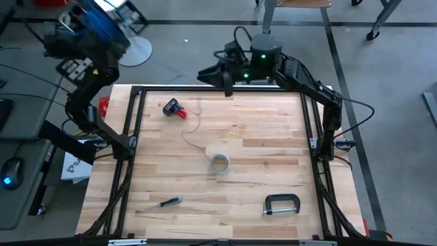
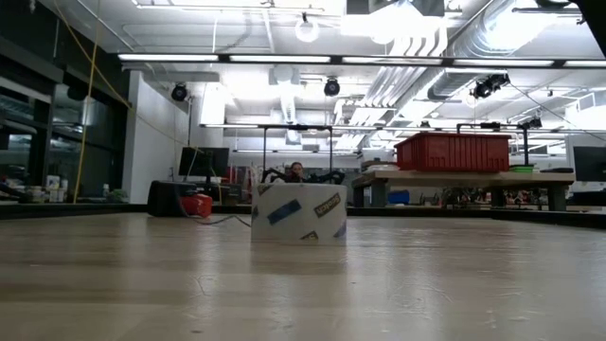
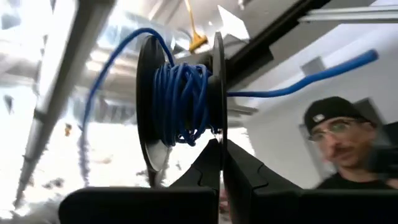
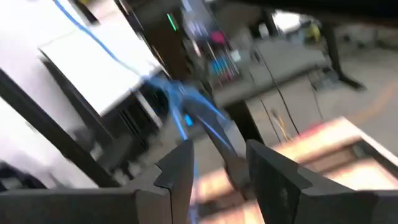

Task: Coil cords
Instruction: Coil the blue wire on the spool

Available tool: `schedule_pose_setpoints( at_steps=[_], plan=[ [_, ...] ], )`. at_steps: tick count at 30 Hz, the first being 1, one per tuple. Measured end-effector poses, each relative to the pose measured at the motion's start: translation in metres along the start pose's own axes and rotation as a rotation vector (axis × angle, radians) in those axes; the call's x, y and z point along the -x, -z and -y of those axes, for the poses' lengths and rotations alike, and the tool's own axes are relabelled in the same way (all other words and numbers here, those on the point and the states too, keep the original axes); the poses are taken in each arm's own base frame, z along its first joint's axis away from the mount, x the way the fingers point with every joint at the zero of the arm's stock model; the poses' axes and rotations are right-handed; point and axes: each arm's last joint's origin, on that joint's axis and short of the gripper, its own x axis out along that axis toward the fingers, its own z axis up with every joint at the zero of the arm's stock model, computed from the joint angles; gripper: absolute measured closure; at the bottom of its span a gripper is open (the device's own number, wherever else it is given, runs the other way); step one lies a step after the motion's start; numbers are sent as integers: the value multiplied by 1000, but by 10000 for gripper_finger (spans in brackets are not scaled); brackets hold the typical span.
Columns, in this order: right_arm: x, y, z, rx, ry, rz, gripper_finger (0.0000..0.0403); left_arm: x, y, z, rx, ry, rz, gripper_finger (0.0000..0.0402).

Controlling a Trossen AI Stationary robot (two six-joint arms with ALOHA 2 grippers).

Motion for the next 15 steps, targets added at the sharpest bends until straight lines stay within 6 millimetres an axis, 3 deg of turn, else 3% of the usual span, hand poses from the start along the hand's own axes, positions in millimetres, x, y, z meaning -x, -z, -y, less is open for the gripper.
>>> schedule_pose_setpoints(
  at_steps=[7,15],
  plan=[
    [4,21,9,58,88,-223,261,8,-22,10,-130,-60,37,400],
    [5,-13,-27,285,-164,148,261,10,-9,-6,37,-145,-17,400]
  ],
)
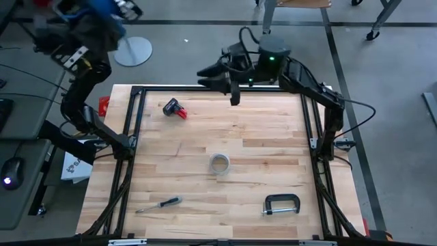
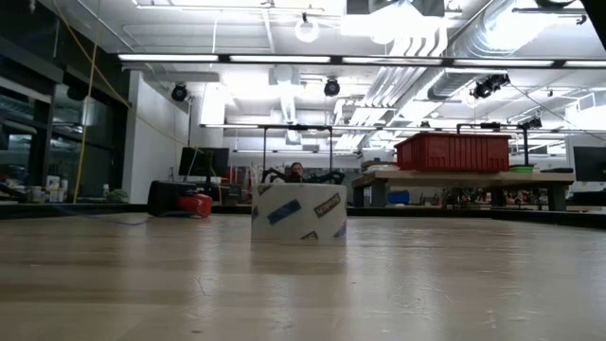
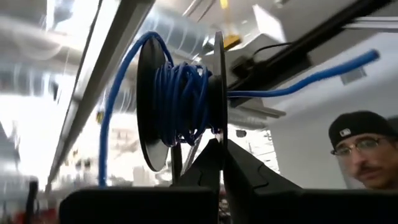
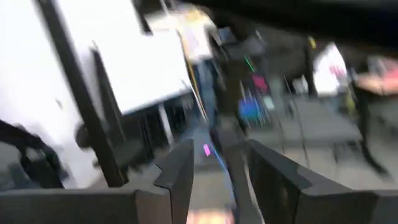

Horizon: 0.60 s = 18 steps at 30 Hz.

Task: Coil cords
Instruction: Coil the blue wire on the spool

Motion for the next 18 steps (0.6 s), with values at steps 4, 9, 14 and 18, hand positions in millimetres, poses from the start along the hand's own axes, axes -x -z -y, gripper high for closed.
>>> schedule_pose_setpoints(
  at_steps=[4,9,14,18],
  plan=[
    [-2,-13,-11,56,-55,153,261,-1,16,-17,160,-51,-45,400],
    [-2,-25,-27,118,-110,293,261,-5,37,-40,330,-109,-20,400],
    [-1,-34,-39,278,-39,444,261,-10,60,-59,470,-143,29,400],
    [1,-38,-43,371,-2,511,261,-14,69,-63,546,-121,75,400]
  ],
)
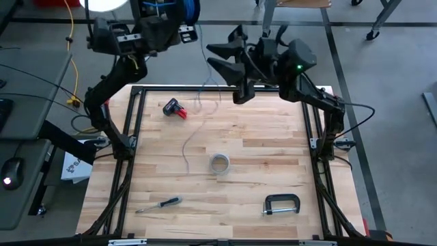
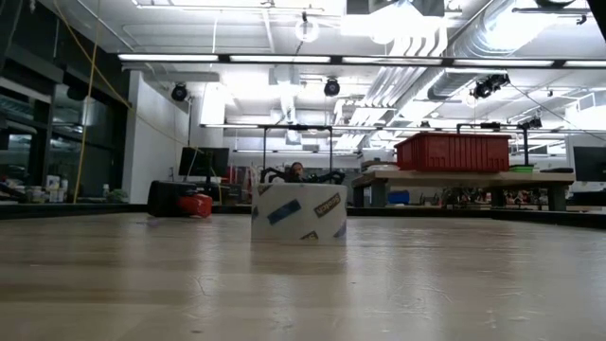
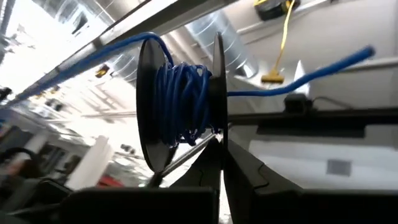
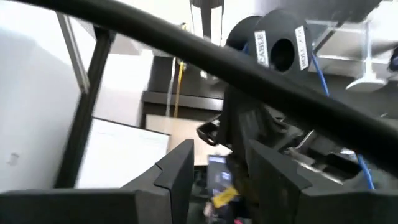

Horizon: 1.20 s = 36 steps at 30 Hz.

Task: Coil cords
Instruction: Coil the blue wire on the spool

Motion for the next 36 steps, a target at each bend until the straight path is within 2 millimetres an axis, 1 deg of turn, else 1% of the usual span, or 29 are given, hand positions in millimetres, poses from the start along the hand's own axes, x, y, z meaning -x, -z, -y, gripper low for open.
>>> schedule_pose_setpoints(
  at_steps=[4,6,8,10,11,12,15,18,20,26,30,36],
  plan=[
    [0,-1,1,60,20,0,267,-5,9,-3,74,18,-9,400],
    [2,-5,1,98,22,14,285,-7,13,-3,91,24,-37,400],
    [3,-9,0,143,23,32,319,-9,16,-1,99,42,-63,400],
    [4,-14,0,167,25,42,371,-10,19,2,110,60,-90,400],
    [4,-14,0,171,25,42,386,-10,20,3,119,67,-107,400],
    [4,-14,0,172,24,40,391,-11,21,3,133,71,-129,400],
    [5,-16,-1,166,11,33,399,-12,28,-1,200,45,-225,400],
    [8,-20,-3,162,-67,18,400,-11,36,-5,263,34,-352,400],
    [9,-21,-4,158,-99,7,402,-12,40,-7,297,20,-392,400],
    [10,-20,-11,151,-145,-45,402,-11,40,-8,314,5,-396,400],
    [10,-22,-17,177,-162,-42,402,-11,42,-8,349,-1,-410,400],
    [10,-20,-17,171,-165,-60,403,-13,47,-9,393,-23,-431,400]
  ],
)
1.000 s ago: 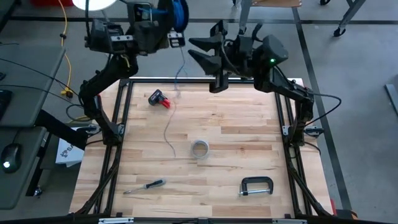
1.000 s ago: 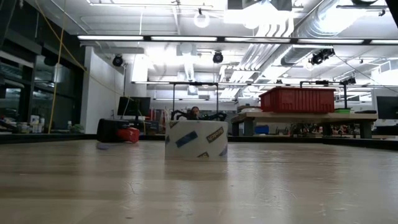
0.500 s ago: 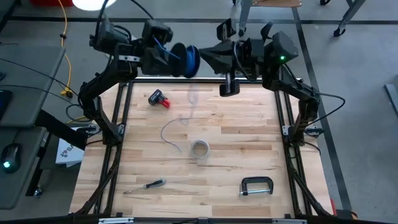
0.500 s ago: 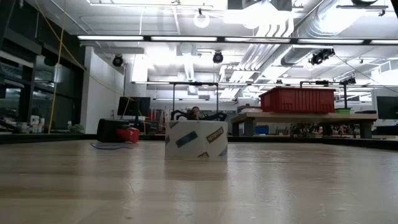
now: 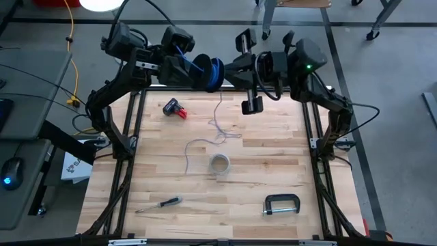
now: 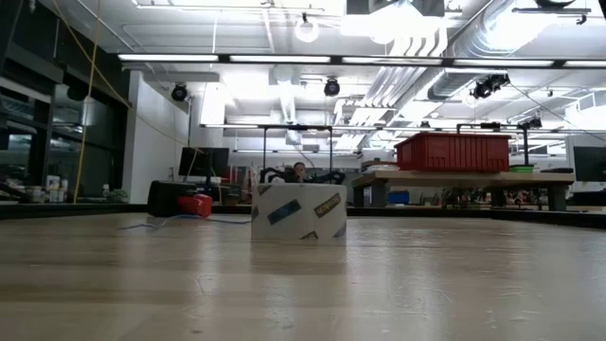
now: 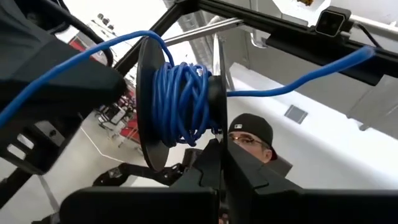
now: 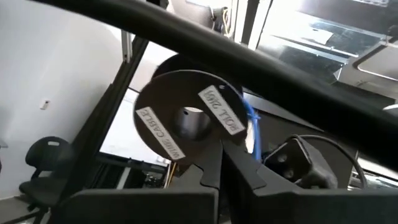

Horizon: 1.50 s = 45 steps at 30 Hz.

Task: Coil cords
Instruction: Coil the blue wire on the spool

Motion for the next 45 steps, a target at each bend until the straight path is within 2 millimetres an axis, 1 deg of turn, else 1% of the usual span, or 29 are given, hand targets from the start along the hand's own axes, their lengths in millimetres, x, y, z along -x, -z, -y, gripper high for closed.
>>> schedule_pose_setpoints(
  at_steps=[4,7,13,20,22,25,27,30,31,33,37,39,43,45],
  plan=[
    [0,0,0,-4,-8,0,403,0,0,0,47,2,-10,400],
    [0,0,-1,-8,-14,-1,403,-1,3,1,109,13,-64,400],
    [4,-9,0,-7,-13,6,403,-6,10,-1,216,10,-170,400],
    [4,-6,-1,-36,-13,-18,403,-6,11,-11,247,-23,-172,400],
    [4,-5,0,-4,18,-28,403,-7,11,-12,255,-23,-182,400],
    [9,-15,2,88,64,-24,403,-6,12,-12,271,-20,-206,400],
    [18,-30,6,113,82,-12,403,-6,12,-11,271,-20,-205,400],
    [35,-55,7,111,77,-7,403,-5,11,-11,270,-24,-199,400],
    [40,-59,6,102,60,-30,403,-4,10,-11,270,-25,-198,400],
    [46,-61,1,67,-3,-87,403,-3,9,-11,267,-28,-194,400],
    [47,-47,-14,-41,-121,-237,403,3,4,-13,258,-44,-176,400],
    [45,-41,-22,-74,-169,-282,403,6,2,-13,254,-53,-167,400],
    [35,-29,-31,-96,-199,-300,403,10,-2,-14,249,-64,-151,400],
    [30,-21,-33,-92,-158,-331,403,10,-2,-14,249,-66,-149,400]
  ],
)
